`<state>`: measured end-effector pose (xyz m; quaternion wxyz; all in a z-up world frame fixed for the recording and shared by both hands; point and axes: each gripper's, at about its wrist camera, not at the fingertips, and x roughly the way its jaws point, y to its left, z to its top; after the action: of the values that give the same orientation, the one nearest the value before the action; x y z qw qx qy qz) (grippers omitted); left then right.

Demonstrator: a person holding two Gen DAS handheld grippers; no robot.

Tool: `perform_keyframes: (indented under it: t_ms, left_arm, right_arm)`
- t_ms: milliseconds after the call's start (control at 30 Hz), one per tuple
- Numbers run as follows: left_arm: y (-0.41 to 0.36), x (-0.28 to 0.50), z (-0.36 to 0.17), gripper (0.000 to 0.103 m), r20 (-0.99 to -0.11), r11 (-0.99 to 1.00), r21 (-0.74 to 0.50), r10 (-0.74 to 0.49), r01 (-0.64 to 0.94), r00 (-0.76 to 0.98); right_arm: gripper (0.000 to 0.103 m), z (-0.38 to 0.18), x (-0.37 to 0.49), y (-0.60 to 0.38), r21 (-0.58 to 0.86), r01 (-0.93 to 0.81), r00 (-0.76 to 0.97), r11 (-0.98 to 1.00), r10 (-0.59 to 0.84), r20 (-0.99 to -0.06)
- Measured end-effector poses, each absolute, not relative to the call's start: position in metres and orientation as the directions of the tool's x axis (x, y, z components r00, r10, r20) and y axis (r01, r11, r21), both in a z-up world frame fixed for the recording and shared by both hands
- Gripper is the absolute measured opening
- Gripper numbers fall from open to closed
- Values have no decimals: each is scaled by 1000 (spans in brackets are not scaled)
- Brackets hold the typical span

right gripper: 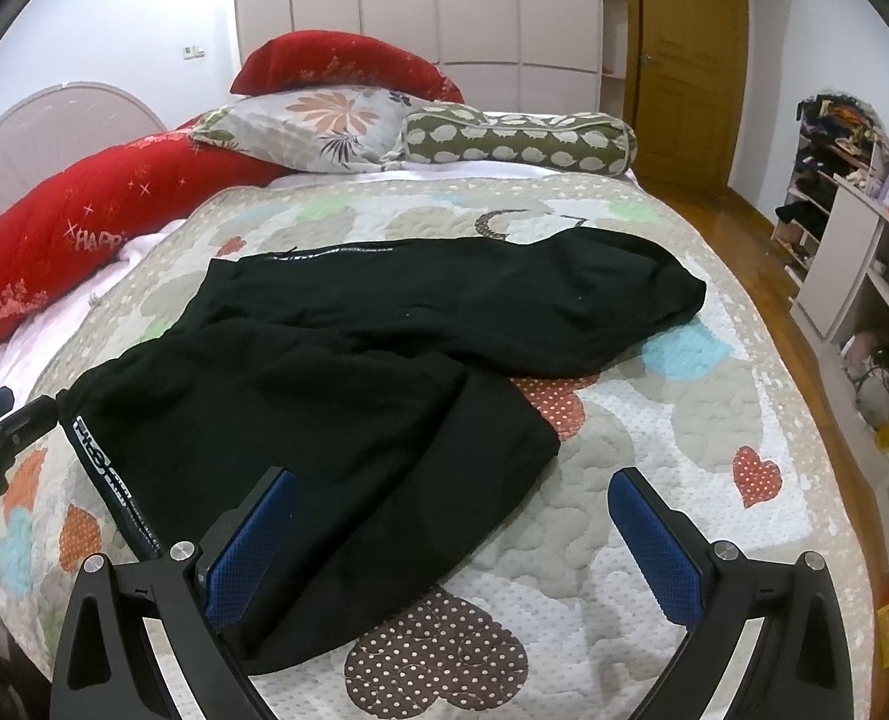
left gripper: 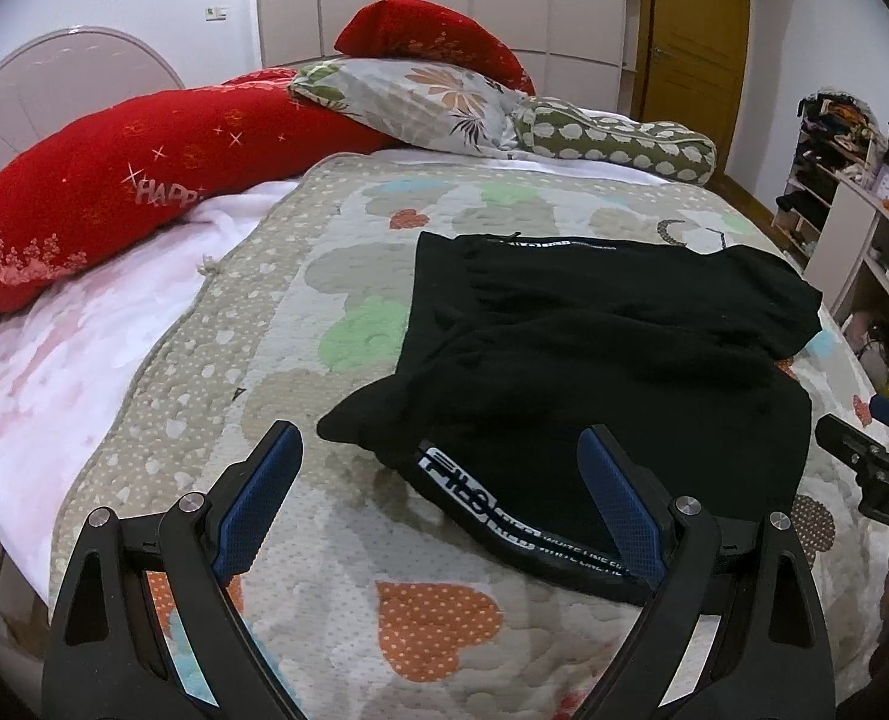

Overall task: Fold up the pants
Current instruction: 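Move both grippers toward the waistband of the black pants, then close the left gripper on the waistband while the right gripper grasps the pants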

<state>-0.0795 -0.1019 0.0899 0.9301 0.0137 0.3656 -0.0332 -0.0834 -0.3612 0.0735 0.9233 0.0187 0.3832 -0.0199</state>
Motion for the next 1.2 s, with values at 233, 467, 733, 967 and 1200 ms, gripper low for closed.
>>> perform_keyframes:
  t_ms: [233, 467, 733, 967, 1200]
  left_arm:
    - [-107, -79, 87, 93, -687, 997, -6, -63, 81, 724]
    - [-109, -80, 85, 93, -691, 996, -12, -74, 91, 719]
    - [-95, -78, 74, 93, -716, 997, -44, -78, 67, 694]
    - [-78, -73, 58, 93, -749, 993, -107, -119, 58, 652]
    - [-58, -59, 37, 93, -780, 981, -194, -158, 7, 605]
  right_arm:
    - [103, 72, -82, -360, 29, 53, 698, 998, -17, -716]
    - [103, 68, -80, -361, 22, 46, 690, 999, -16, -723]
    - [103, 60, -76, -361, 21, 41, 675, 999, -12, -738]
    - [103, 53, -75, -371, 24, 47, 665, 999, -14, -747]
    - [103, 44, -78, -407, 103, 94, 665, 990, 15, -747]
